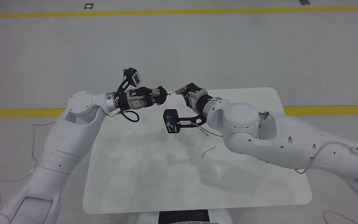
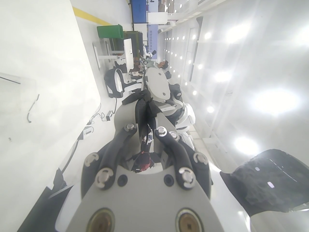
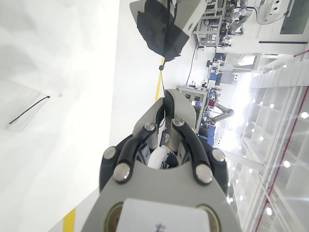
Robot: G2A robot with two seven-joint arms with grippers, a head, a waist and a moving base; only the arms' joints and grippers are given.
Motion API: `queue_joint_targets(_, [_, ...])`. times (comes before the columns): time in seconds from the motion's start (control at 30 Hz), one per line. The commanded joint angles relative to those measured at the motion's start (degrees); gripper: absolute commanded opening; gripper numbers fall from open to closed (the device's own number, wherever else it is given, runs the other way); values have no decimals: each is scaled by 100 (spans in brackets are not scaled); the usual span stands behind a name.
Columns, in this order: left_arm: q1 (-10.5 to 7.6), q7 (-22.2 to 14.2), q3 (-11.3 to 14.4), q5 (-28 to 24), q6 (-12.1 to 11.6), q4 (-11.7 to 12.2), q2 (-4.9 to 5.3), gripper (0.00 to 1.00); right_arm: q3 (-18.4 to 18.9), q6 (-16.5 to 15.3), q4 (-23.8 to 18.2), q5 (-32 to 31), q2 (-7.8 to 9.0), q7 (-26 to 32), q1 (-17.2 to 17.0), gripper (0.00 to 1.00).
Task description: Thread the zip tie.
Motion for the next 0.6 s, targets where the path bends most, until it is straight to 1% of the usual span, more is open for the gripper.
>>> queue_joint_targets(0.0, [-1,-1,2,1,4,-1,1,0,0,0,-1,0,0,2,-1,0])
queue_joint_targets(0.57, [-6,19,45,21,14,4,6,0,0,0,-15,0,16,42,-9,0])
